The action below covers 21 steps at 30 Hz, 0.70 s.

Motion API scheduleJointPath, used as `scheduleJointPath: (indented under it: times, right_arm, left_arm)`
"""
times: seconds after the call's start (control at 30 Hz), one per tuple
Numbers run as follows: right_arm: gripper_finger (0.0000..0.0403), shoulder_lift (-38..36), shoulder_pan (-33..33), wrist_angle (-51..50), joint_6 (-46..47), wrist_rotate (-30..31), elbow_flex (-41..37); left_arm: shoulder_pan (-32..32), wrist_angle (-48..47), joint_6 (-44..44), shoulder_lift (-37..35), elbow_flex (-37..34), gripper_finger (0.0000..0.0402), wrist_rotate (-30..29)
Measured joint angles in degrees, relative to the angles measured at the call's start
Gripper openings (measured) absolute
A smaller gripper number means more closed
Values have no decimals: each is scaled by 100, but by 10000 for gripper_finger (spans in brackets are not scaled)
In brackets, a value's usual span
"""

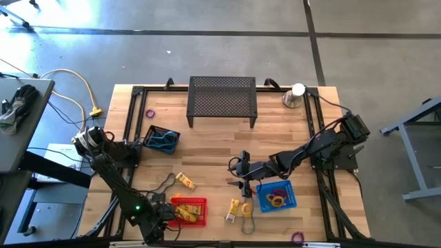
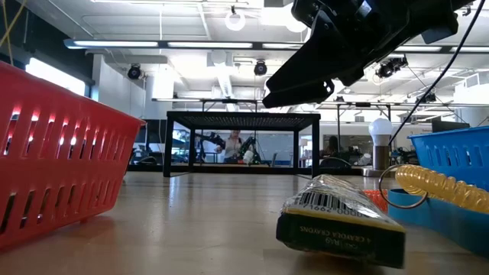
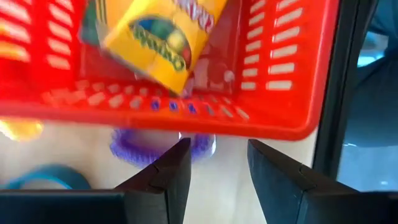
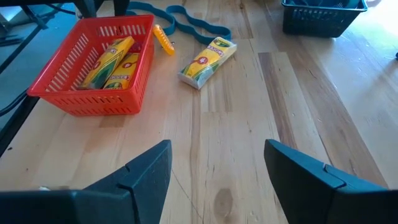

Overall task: Pick & Place Office Desk Supplies
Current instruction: Put the violet spring keychain into the blue bin

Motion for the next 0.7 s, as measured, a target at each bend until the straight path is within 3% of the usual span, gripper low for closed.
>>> scheduleJointPath:
  times: [0.43, 0.7]
  right_arm:
    - [245, 0, -52, 0, -15, 0, 2]
    - [245, 0, -55, 0, -84, -1, 1]
  left_arm:
    - [0, -306, 177, 20, 0, 151, -345]
    - [-2, -234, 359, 423, 26, 151, -203]
